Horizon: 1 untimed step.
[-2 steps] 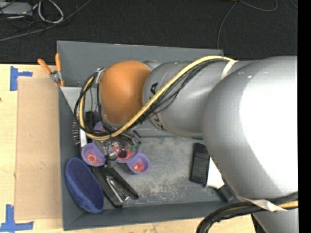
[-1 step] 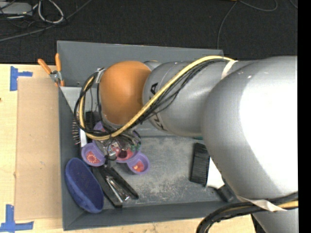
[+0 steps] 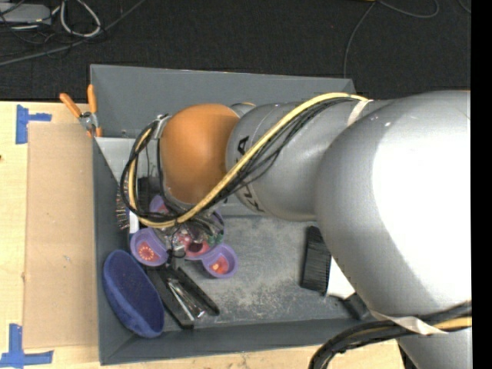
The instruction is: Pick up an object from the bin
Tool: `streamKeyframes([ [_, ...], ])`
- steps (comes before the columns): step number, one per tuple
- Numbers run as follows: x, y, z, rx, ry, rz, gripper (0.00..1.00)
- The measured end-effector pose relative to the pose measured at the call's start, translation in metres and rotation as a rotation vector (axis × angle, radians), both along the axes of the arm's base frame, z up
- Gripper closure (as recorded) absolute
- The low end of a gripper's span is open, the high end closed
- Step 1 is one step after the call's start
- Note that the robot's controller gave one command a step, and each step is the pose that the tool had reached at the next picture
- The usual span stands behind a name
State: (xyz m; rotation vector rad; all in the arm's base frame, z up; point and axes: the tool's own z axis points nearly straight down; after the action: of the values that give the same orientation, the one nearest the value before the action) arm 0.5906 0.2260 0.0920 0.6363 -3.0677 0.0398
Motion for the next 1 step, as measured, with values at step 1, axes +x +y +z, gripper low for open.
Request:
streamKeyframes([
  [1,0.0004,-0.0081,0.0137,0.003,0.005,0.000,1.00],
])
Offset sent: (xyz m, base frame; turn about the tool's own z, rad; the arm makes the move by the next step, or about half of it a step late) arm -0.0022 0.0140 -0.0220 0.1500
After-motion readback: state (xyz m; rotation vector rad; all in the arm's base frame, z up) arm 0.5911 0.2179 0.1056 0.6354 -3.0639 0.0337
